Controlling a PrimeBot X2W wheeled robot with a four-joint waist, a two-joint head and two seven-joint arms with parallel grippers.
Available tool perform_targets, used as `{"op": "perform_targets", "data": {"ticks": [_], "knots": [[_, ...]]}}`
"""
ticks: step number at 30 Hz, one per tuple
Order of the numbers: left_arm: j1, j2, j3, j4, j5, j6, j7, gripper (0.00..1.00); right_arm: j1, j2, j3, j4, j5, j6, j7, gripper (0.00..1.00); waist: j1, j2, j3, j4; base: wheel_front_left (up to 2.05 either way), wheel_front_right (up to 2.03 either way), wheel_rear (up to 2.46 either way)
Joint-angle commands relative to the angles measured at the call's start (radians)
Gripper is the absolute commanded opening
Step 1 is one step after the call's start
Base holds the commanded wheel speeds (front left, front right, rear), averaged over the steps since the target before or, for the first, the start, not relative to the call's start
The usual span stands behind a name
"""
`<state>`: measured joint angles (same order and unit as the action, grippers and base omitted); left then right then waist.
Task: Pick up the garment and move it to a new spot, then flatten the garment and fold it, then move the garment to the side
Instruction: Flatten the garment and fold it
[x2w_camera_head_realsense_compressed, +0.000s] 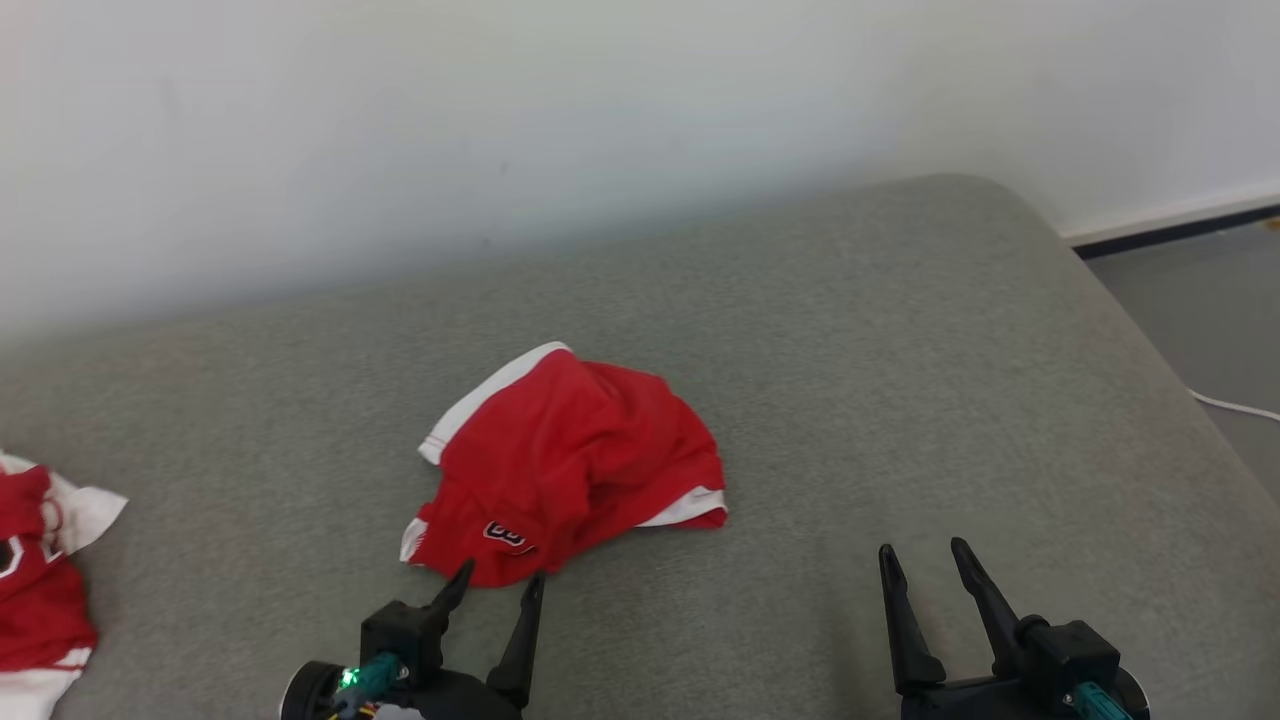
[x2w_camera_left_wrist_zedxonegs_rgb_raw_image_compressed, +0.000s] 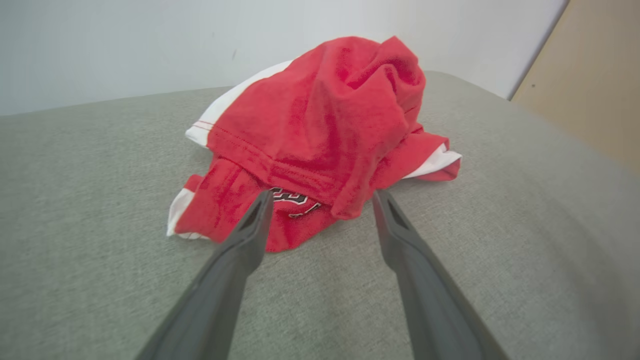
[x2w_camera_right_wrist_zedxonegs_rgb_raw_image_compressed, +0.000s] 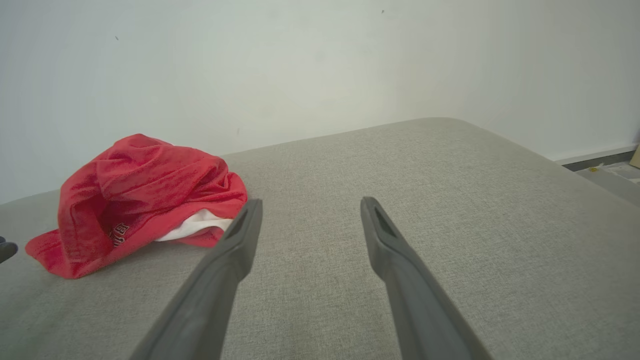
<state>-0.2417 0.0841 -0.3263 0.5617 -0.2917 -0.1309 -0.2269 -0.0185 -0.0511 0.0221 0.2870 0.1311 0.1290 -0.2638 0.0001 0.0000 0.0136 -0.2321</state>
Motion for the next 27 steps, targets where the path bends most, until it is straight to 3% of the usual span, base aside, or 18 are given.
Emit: {"op": "perform_targets", "data": {"ticks": [1,10,15,16,17,23,27], "knots": [[-0.015,0.003,0.002,0.013,-0.007,0.002,0.004,1.0,-0.005,0.002,0.002,-0.001,0.007,0.003,-0.001,1.0,-0.0001,0.0,0.015,-0.056,0.0,0.0,0.0],[-0.141,-0.014,0.017,0.181,-0.047,0.032,0.038,1.0,-0.015,0.002,0.005,-0.01,0.025,0.003,-0.001,1.0,-0.0001,0.0,0.054,-0.135,0.0,0.0,0.0],[-0.199,-0.02,0.032,0.254,-0.054,0.091,0.053,1.0,-0.019,0.002,0.002,-0.016,0.034,0.003,-0.001,1.0,-0.0001,0.0,0.072,-0.143,0.0,0.0,0.0],[-0.211,-0.022,0.037,0.26,-0.06,0.102,0.044,0.67,-0.019,0.002,0.001,-0.017,0.036,0.003,-0.001,1.0,-0.0001,0.0,0.075,-0.142,0.0,0.0,0.0],[-0.222,-0.023,0.04,0.264,-0.062,0.108,0.036,0.0,-0.019,0.002,-0.002,-0.019,0.037,0.003,-0.001,1.0,-0.0001,0.0,0.078,-0.14,0.0,0.0,0.0],[-0.336,-0.033,0.017,0.219,-0.108,0.062,-0.018,0.0,-0.026,0.002,-0.007,-0.023,0.048,0.003,-0.001,1.0,-0.0001,0.0,0.085,-0.11,0.0,0.0,0.0],[-0.437,-0.035,-0.06,0.137,-0.144,0.028,-0.03,0.0,-0.033,0.002,0.003,-0.018,0.054,0.003,-0.001,1.0,-0.0001,0.0,0.084,-0.096,0.0,0.0,0.0]]}}
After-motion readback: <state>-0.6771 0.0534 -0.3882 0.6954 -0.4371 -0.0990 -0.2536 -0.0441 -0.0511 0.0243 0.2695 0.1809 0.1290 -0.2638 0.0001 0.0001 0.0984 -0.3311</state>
